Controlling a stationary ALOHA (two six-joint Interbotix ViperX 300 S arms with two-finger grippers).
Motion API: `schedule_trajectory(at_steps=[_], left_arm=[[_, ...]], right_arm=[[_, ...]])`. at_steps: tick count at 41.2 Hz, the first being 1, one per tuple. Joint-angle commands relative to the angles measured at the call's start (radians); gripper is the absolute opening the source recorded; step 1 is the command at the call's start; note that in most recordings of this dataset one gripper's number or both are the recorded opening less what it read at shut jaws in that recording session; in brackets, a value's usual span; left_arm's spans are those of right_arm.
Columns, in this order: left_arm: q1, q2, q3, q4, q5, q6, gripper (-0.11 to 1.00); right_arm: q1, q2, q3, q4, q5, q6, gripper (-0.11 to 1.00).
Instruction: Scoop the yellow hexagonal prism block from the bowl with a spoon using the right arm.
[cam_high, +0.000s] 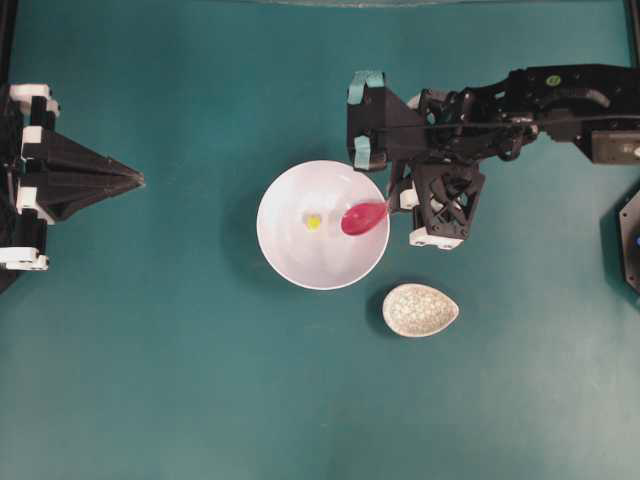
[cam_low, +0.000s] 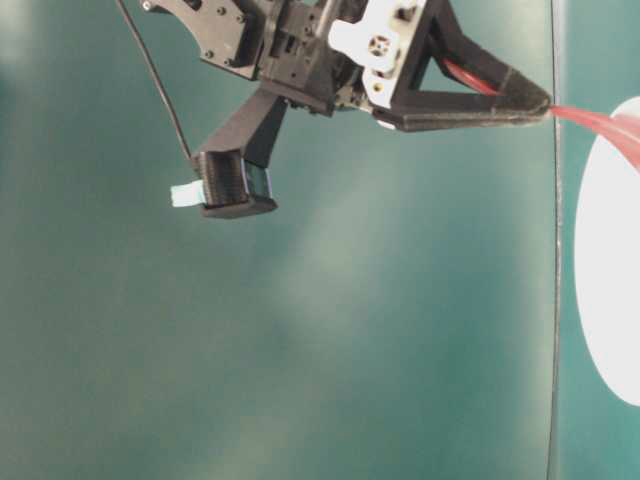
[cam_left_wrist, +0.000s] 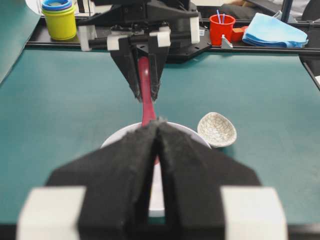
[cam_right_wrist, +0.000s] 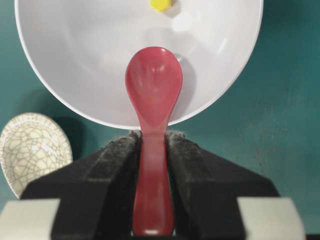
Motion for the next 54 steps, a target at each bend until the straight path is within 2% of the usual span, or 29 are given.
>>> schedule_trajectory(at_steps=[1, 32, 54], left_arm=[[0.002, 0.006, -0.021, 0.002, -0.011, 0.002, 0.03], [0.002, 0.008, -0.02, 0.002, -0.011, 0.002, 0.03], [0.002, 0.006, -0.021, 0.002, -0.011, 0.002, 0.03]], right_arm=[[-0.003, -0.009, -0.025, -0.002, -0.005, 0.0, 0.25], [-0.002, 0.071, -0.08, -0.002, -0.029, -0.014, 0.25], [0.015, 0.094, -0.084, -0.002, -0.058, -0.014, 0.25]])
